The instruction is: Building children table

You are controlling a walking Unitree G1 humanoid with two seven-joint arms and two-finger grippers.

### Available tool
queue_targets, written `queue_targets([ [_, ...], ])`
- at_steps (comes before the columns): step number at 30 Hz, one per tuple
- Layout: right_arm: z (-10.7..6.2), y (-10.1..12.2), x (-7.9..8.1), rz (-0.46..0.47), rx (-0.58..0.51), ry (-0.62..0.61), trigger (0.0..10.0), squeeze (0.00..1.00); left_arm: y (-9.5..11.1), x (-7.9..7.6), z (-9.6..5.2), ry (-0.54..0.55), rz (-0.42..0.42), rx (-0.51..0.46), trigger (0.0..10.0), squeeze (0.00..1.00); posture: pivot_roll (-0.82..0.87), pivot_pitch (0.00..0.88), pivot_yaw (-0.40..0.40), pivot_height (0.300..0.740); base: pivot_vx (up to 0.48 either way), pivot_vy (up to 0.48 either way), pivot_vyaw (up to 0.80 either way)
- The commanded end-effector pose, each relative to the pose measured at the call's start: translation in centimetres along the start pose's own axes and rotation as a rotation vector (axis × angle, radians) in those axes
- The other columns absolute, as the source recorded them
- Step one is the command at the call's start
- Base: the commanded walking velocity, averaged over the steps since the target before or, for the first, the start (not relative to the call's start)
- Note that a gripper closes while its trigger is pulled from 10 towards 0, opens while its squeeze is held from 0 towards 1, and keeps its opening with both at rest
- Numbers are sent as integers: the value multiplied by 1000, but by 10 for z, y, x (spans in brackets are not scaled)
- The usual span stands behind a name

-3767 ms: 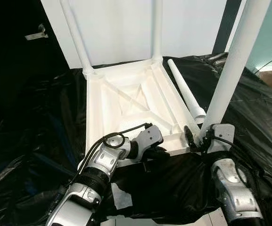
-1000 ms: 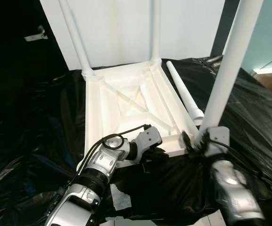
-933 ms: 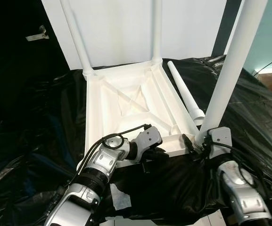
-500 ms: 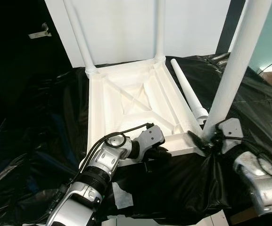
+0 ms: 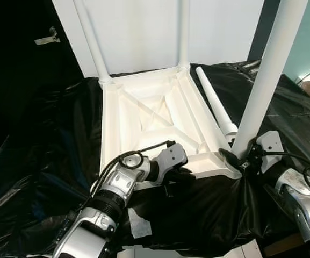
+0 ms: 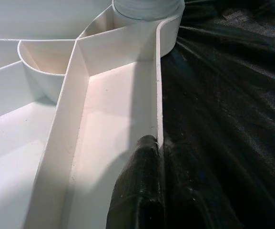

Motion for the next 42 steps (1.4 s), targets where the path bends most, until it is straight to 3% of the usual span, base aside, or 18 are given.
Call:
queue_targets([
  [1, 7, -14, 15, -3, 53, 5, 0, 0, -67, -29, 7, -48, -208, 142, 10000, 0, -136, 24, 38, 740, 0, 0, 0],
  [3, 8, -15, 15, 10, 49, -33, 0, 0, -67, -29, 8, -49, -208, 142, 10000, 0, -136, 24, 37, 740, 0, 0, 0],
  [4, 12, -11, 16, 136, -22, -217, 0, 0, -66, -30, 8, -51, -206, 141, 10000, 0, -135, 25, 34, 740, 0, 0, 0],
  [6, 12, -10, 17, 171, -38, -261, 0, 0, -66, -30, 9, -52, -205, 141, 10000, 0, -135, 25, 34, 740, 0, 0, 0],
  [10, 5, -19, 16, 285, -38, -481, 0, 0, -66, -31, 8, -51, -208, 137, 10000, 0, -127, 31, 28, 740, 0, 0, 0],
  [19, 1, -21, 6, 273, -30, -659, 0, 0, -68, -35, 9, -56, -217, 136, 10000, 0, -119, 34, 23, 740, 0, 0, 0],
  [22, 1, -21, 4, 311, -41, -703, 0, 0, -68, -35, 10, -53, -217, 134, 10000, 0, -117, 34, 20, 740, 0, 0, 0],
  [23, 4, -23, 3, 370, -40, -733, 0, 0, -67, -34, 10, -51, -217, 132, 10000, 0, -114, 34, 17, 740, 0, 0, 0],
  [26, 7, -23, 4, 377, -36, -727, 0, 0, -67, -34, 10, -50, -218, 131, 10000, 0, -114, 34, 17, 740, 0, 0, 0],
  [27, 11, -22, 7, 361, -37, -704, 3137, 0, -66, -34, 10, -49, -219, 129, 10000, 0, -113, 33, 14, 740, 0, 0, 0],
  [28, 14, -18, 11, 319, -45, -673, 3137, 0, -67, -35, 10, -48, -220, 129, 10000, 0, -112, 33, 13, 740, 0, 0, 0],
  [29, 17, -16, 15, 292, -45, -637, 10000, 0, -67, -35, 10, -46, -221, 128, 10000, 0, -108, 33, 9, 740, 0, 0, 0],
  [30, 18, -15, 17, 277, -44, -616, 10000, 0, -67, -35, 10, -45, -222, 127, 10000, 0, -108, 33, 9, 740, 0, 0, 0],
  [31, 20, -15, 22, 307, -54, -568, 10000, 800, -67, -34, 10, -39, -224, 126, 10000, 0, -106, 34, 5, 740, 0, 0, 0],
  [32, 20, -15, 23, 316, -58, -558, 10000, 1000, -67, -33, 9, -37, -225, 125, 10000, 0, -106, 34, 5, 740, 0, 0, 0],
  [36, 20, -13, 25, 301, -65, -524, 10000, 1000, -67, -33, 9, -34, -227, 124, 10000, 0, -105, 34, 3, 740, 0, 0, 0],
  [37, 23, -12, 29, 243, -59, -433, 10000, 0, -68, -33, 9, -33, -230, 124, 10000, 0, -109, 37, 2, 740, 0, 0, 0],
  [42, 24, -4, 36, 177, -78, -253, 10000, 0, -69, -35, 10, -35, -233, 124, 10000, 0, -115, 40, 4, 740, 0, 0, 0],
])
Point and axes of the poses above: a point about 5 cm out from each wrist's last joint towards the gripper, its own z axis pointing out of the wrist towards the gripper, its own y axis along the axis of the wrist's last joint, x = y × z, the point moved 6 cm from there along z, pointing out of the wrist towards the gripper, and after that the axes turned 1 degree about -z, right-handed, at the moved point
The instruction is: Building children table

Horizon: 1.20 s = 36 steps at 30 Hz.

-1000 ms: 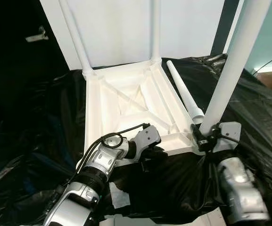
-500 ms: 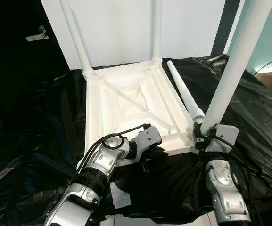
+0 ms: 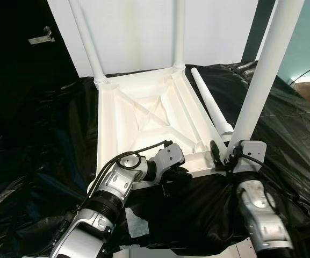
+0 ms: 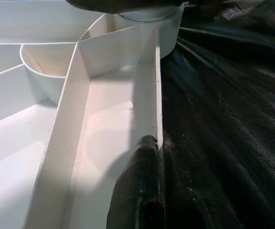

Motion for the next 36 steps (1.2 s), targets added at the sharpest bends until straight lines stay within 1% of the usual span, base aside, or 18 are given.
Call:
queue_targets([
  [1, 0, 0, 26, 25, 4, 144, 10000, 0, -66, -36, 12, -58, -237, 121, 10000, 0, -115, 40, 4, 740, 0, 0, 0],
  [2, 0, 1, 26, 23, 3, 159, 10000, 0, -66, -36, 12, -58, -237, 121, 10000, 0, -115, 40, 4, 740, 0, 0, 0],
  [3, -1, 1, 22, 9, 9, 186, 10000, 0, -66, -36, 12, -58, -237, 122, 10000, 0, -121, 41, 7, 740, 0, 0, 0],
  [6, -2, 1, 18, 3, 19, 207, 10000, 0, -66, -36, 11, -58, -236, 122, 10000, 0, -123, 41, 6, 740, 0, 0, 0],
  [9, -7, -6, 2, 31, 91, 279, 10000, 0, -66, -35, 12, -60, -234, 124, 10000, 0, -126, 40, 9, 740, 0, 0, 0],
  [10, -7, -6, 2, 31, 91, 279, 10000, 0, -66, -35, 12, -60, -234, 124, 10000, 0, -126, 40, 9, 740, 0, 0, 0],
  [11, -8, -4, -5, 9, 101, 321, 10000, 0, -65, -36, 12, -62, -231, 123, 10000, 0, -126, 37, 11, 740, 0, 0, 0],
  [14, -10, 1, -7, 0, 93, 361, 10000, 0, -65, -36, 12, -63, -230, 124, 10000, 0, -126, 36, 12, 740, 0, 0, 0],
  [15, -10, 3, -6, 6, 94, 384, 3490, 0, -65, -36, 12, -63, -228, 124, 10000, 0, -123, 32, 12, 740, 0, 0, 0],
  [16, -11, 5, -4, 10, 95, 419, 0, 0, -65, -35, 12, -63, -227, 124, 10000, 0, -123, 31, 12, 740, 0, 0, 0],
  [19, -15, 7, 2, 9, 117, 505, 0, 0, -63, -33, 11, -57, -224, 123, 10000, 0, -120, 29, 12, 740, 0, 0, 0],
  [26, -15, 7, 2, 11, 139, 532, 0, 0, -63, -32, 11, -53, -223, 123, 10000, 0, -112, 24, 9, 740, 0, 0, 0],
  [29, -18, -5, 1, 40, 198, 552, 0, 0, -63, -31, 11, -48, -222, 125, 10000, 0, -109, 23, 9, 740, 0, 0, 0],
  [31, -17, -13, -1, 39, 227, 512, 0, 0, -64, -31, 10, -47, -220, 127, 10000, 0, -108, 22, 9, 740, 0, 0, 0],
  [32, -17, -13, -1, 39, 227, 512, 0, 0, -64, -31, 10, -47, -220, 127, 10000, 0, -108, 22, 9, 740, 0, 0, 0],
  [34, -8, -18, -5, 74, 230, 406, 0, 0, -64, -30, 9, -45, -219, 129, 10000, 0, -110, 21, 11, 740, 0, 0, 0],
  [35, -5, -23, -7, 112, 234, 325, 0, 0, -64, -30, 9, -46, -218, 131, 10000, 0, -110, 21, 14, 740, 0, 0, 0],
  [36, -3, -27, -8, 138, 239, 271, 0, 0, -64, -30, 9, -46, -218, 132, 10000, 0, -110, 21, 14, 740, 0, 0, 0],
])
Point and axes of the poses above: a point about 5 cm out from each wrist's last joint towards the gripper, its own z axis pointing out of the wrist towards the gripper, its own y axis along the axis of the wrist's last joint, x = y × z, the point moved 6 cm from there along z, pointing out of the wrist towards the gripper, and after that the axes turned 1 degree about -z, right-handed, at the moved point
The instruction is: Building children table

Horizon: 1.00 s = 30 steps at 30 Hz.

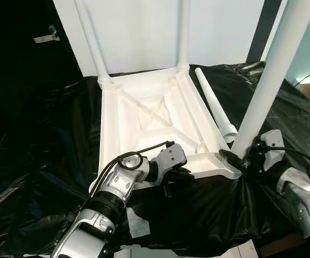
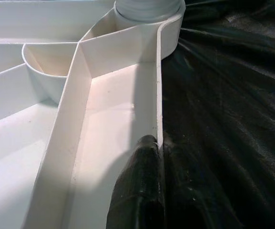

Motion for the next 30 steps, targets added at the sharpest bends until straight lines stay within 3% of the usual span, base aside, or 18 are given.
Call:
queue_targets([
  [1, 6, -32, 9, 87, 84, -76, 0, 0, -63, -31, 10, -51, -213, 131, 10000, 0, -108, 20, 14, 740, 0, 0, 0],
  [4, 4, -49, 22, 83, 91, -204, 0, 0, -63, -29, 9, -49, -209, 134, 10000, 0, -104, 19, 15, 740, 0, 0, 0],
  [8, 4, -50, 23, 106, 73, -276, 0, 0, -63, -29, 8, -49, -208, 134, 10000, 0, -102, 18, 14, 740, 0, 0, 0],
  [9, 3, -48, 14, 148, 33, -419, 0, 0, -64, -30, 8, -49, -207, 137, 10000, 0, -98, 15, 13, 740, 0, 0, 0],
  [12, 2, -46, 9, 166, 11, -486, 0, 0, -64, -30, 9, -49, -207, 137, 10000, 0, -95, 14, 12, 740, 0, 0, 0],
  [13, 1, -39, 0, 196, -31, -596, 0, 0, -64, -31, 9, -52, -209, 135, 10000, 0, -92, 13, 13, 740, 0, 0, 0],
  [17, 1, -36, -6, 201, -50, -660, 196, 0, -64, -31, 10, -55, -209, 134, 10000, 0, -96, 14, 15, 740, 0, 0, 0],
  [19, 10, -31, -10, 149, -54, -635, 7294, 0, -64, -32, 11, -58, -205, 137, 10000, 0, -92, 17, 11, 740, 0, 0, 0],
  [21, 11, -29, -10, 143, -53, -622, 7294, 0, -64, -32, 11, -58, -205, 137, 10000, 0, -92, 17, 11, 740, 0, 0, 0],
  [22, 15, -26, -7, 140, -68, -583, 10000, 1000, -63, -32, 11, -56, -206, 134, 10000, 0, -88, 18, 8, 740, 0, 0, 0],
  [25, 19, -20, -2, 112, -88, -511, 10000, 1000, -63, -32, 11, -50, -211, 129, 10000, 0, -82, 23, 4, 740, 0, 0, 0],
  [26, 21, -18, -1, 69, -85, -477, 10000, 918, -64, -34, 11, -51, -216, 128, 10000, 0, -81, 24, 2, 740, 0, 0, 0],
  [27, 21, -18, -1, 69, -85, -477, 10000, 918, -64, -34, 11, -51, -216, 128, 10000, 0, -81, 24, 2, 740, 0, 0, 0],
  [28, 23, -17, 0, 34, -81, -447, 10000, 204, -65, -35, 11, -52, -218, 128, 10000, 0, -81, 24, 2, 740, 0, 0, 0],
  [29, 24, -16, 0, 6, -78, -422, 10000, 0, -67, -36, 11, -52, -220, 129, 10000, 0, -80, 26, -1, 740, 0, 0, 0],
  [30, 25, -15, 1, -22, -74, -372, 10000, 0, -68, -36, 10, -49, -224, 130, 10000, 0, -80, 26, -1, 740, 0, 0, 0],
])
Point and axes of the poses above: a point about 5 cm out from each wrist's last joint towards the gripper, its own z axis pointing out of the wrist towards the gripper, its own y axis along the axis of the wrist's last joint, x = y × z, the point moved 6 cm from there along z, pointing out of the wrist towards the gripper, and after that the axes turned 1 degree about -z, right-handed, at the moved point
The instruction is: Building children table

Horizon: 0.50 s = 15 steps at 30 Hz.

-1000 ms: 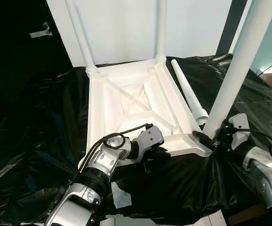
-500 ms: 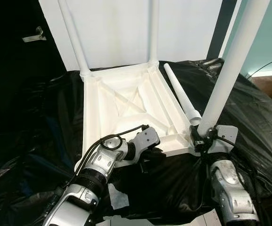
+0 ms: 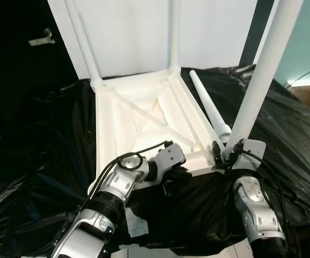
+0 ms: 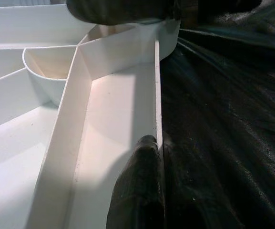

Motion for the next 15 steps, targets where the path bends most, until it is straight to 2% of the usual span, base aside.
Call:
queue_targets([
  [1, 3, 0, 8, -52, 7, 121, 10000, 0, -68, -36, 6, -65, -231, 133, 10000, 0, -80, 26, -1, 740, 0, 0, 0],
  [4, 3, 3, 8, -91, -1, 186, 10000, 0, -69, -35, 5, -60, -233, 133, 10000, 0, -80, 26, -1, 740, 0, 0, 0],
  [5, 3, 8, 3, -137, -18, 239, 10000, 0, -68, -34, 6, -59, -232, 132, 10000, 0, -86, 24, -4, 740, 0, 0, 0],
  [6, 3, 8, 3, -137, -18, 239, 10000, 0, -68, -34, 6, -59, -232, 132, 10000, 0, -86, 24, -4, 740, 0, 0, 0],
  [10, 7, 25, -16, -162, -37, 286, 10000, 0, -66, -32, 7, -59, -228, 129, 10000, 0, -99, 19, 0, 740, 0, 0, 0],
  [13, 9, 29, -19, -164, -44, 292, 10000, 0, -66, -32, 8, -59, -227, 129, 10000, 0, -103, 19, 2, 740, 0, 0, 0],
  [14, 7, 37, -22, -181, -52, 351, 9843, 0, -65, -32, 9, -62, -223, 128, 10000, 0, -107, 16, 4, 740, 0, 0, 0],
  [15, 7, 37, -22, -181, -52, 351, 9843, 0, -65, -32, 9, -62, -223, 128, 10000, 0, -107, 16, 4, 740, 0, 0, 0],
])
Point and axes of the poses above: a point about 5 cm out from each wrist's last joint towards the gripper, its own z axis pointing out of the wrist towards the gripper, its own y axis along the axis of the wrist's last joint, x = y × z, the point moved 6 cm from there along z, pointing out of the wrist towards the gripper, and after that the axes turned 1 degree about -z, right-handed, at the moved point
